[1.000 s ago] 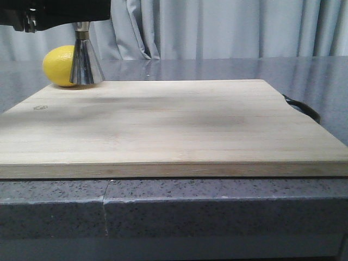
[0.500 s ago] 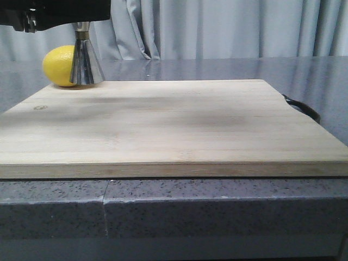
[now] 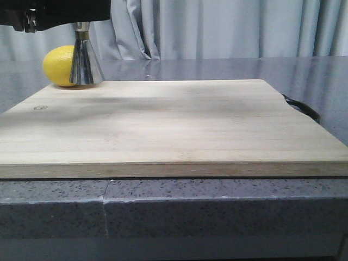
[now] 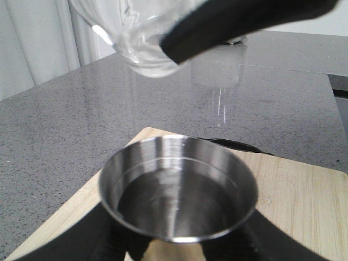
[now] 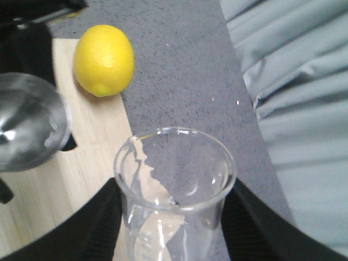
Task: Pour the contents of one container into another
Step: 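Tilt the beaker with the right gripper, pouring liquid into the jigger, then tilt the beaker back upright with the right gripper, then lower the empty beaker onto the board and release with the right gripper, then lower the filled jigger onto the board with the left gripper and release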
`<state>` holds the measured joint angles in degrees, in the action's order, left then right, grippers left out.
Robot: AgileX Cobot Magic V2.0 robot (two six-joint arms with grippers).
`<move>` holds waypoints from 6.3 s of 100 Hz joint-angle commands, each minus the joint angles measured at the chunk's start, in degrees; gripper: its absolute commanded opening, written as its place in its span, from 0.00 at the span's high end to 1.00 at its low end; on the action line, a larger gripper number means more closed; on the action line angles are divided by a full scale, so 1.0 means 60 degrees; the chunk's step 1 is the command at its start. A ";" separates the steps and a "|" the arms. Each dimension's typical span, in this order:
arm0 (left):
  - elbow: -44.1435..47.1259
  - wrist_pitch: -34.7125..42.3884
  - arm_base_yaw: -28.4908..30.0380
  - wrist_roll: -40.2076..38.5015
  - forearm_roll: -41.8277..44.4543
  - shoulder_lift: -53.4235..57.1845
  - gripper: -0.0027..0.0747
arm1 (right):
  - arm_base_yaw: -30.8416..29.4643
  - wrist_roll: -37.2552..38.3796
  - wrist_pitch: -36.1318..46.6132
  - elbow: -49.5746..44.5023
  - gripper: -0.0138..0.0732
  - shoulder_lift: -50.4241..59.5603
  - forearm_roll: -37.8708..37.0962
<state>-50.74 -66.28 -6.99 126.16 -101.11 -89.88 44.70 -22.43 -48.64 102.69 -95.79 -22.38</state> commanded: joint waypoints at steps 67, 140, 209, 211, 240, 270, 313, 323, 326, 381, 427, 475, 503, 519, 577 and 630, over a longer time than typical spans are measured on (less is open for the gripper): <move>-0.0247 -0.0848 -0.0095 -0.0100 -0.0948 0.0407 0.59 | -0.3493 0.6812 0.6196 -0.6510 0.50 0.4180 0.0284; -0.0247 -0.0848 -0.0095 -0.0100 -0.0948 0.0407 0.59 | -0.4334 0.6741 1.1642 -0.9241 0.50 0.2248 0.0499; -0.0247 -0.0848 -0.0095 -0.0100 -0.0948 0.0407 0.59 | -0.5008 0.6741 1.3079 -0.9241 0.50 0.1192 -0.0046; -0.0247 -0.0848 -0.0095 -0.0100 -0.0948 0.0407 0.59 | -0.5008 0.6741 1.3079 -0.9241 0.50 0.1171 -0.0067; -0.0247 -0.0848 -0.0095 -0.0100 -0.0948 0.0407 0.59 | -0.5008 0.6741 1.2948 -0.9241 0.50 0.0977 -0.0103; -0.0247 -0.0848 -0.0095 -0.0100 -0.0948 0.0407 0.59 | -0.5008 0.6778 1.2793 -0.9241 0.27 0.0959 -0.0103; -0.0247 -0.0848 -0.0095 -0.0100 -0.0948 0.0407 0.59 | -0.4449 0.7246 0.8455 -0.9241 0.18 0.2674 -0.0103; -0.0247 -0.0848 -0.0095 -0.0100 -0.0948 0.0407 0.59 | -0.4385 0.7246 0.6815 -0.9241 0.18 0.3266 0.0084; -0.0247 -0.0848 -0.0095 -0.0100 -0.0948 0.0407 0.59 | -0.4385 0.7246 0.6428 -0.9241 0.18 0.3445 0.0154; -0.0247 -0.0848 -0.0095 -0.0100 -0.0948 0.0407 0.59 | -0.4260 0.7206 0.3793 -0.9241 0.19 0.6397 0.0390; -0.0247 -0.0848 -0.0095 -0.0100 -0.0948 0.0407 0.59 | -0.4260 0.7185 0.2941 -0.9241 0.19 0.6648 0.0044; -0.0247 -0.0775 -0.0469 0.0013 -0.0948 0.0407 0.59 | -0.4226 0.7185 0.3114 -0.9241 0.19 0.6648 0.0006; -0.0622 -0.0561 -0.0560 0.0036 -0.0948 0.0332 0.59 | -0.4226 0.7185 0.3221 -0.9241 0.19 0.6648 0.0006; -0.0928 -0.0620 -0.0560 -0.0093 -0.0948 -0.0072 0.59 | -0.4226 0.7185 0.3237 -0.9241 0.19 0.6648 -0.0013; -0.1191 -0.0942 -0.0582 -0.0097 -0.0948 -0.1393 0.62 | -0.4226 0.7185 0.3283 -0.9241 0.19 0.6648 -0.0157; -0.1191 -0.0947 -0.0582 0.0015 -0.0930 -0.1418 0.62 | -0.4226 0.7185 0.3283 -0.9241 0.19 0.6648 -0.0173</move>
<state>-56.18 -66.25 -9.83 126.33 -101.10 -100.70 19.22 20.81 -32.33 45.76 -56.86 -21.80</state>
